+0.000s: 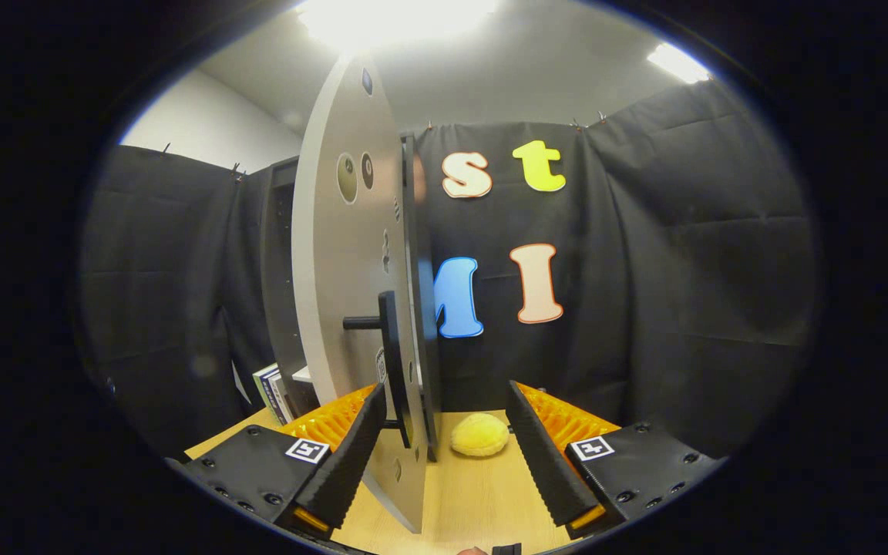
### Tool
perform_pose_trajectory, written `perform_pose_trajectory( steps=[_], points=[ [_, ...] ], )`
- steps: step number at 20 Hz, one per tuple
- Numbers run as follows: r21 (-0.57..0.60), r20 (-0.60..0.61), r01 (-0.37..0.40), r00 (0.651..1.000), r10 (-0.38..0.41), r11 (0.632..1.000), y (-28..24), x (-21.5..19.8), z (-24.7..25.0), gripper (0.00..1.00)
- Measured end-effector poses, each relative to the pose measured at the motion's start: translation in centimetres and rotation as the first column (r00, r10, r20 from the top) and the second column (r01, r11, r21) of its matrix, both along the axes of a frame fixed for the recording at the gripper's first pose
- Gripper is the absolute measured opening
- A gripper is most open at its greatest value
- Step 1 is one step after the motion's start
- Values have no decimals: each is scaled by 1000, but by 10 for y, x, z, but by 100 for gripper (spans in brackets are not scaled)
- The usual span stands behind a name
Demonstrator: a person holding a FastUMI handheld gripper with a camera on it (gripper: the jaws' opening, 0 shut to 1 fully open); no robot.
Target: Open the shoe cabinet door, grab the shoes and put them into the shoe cabinet, then close the shoe cabinet door.
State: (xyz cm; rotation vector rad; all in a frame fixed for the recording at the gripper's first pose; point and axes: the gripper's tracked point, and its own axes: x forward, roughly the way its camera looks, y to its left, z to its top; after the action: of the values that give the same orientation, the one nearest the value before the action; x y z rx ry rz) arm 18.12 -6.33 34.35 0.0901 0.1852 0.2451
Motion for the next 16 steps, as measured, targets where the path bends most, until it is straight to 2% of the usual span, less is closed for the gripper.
perform_pose_trajectory(
  steps=[2, 9, 16],
  points=[
    [-42, 1, -7, 1000, 7, 999, 3, 4, -5, 95],
    [30, -19, -128, 992, 128, 991, 61, 1, -7, 95],
    [33, -17, -217, 976, 217, 976, 134, 11, -7, 95]
  ],
)
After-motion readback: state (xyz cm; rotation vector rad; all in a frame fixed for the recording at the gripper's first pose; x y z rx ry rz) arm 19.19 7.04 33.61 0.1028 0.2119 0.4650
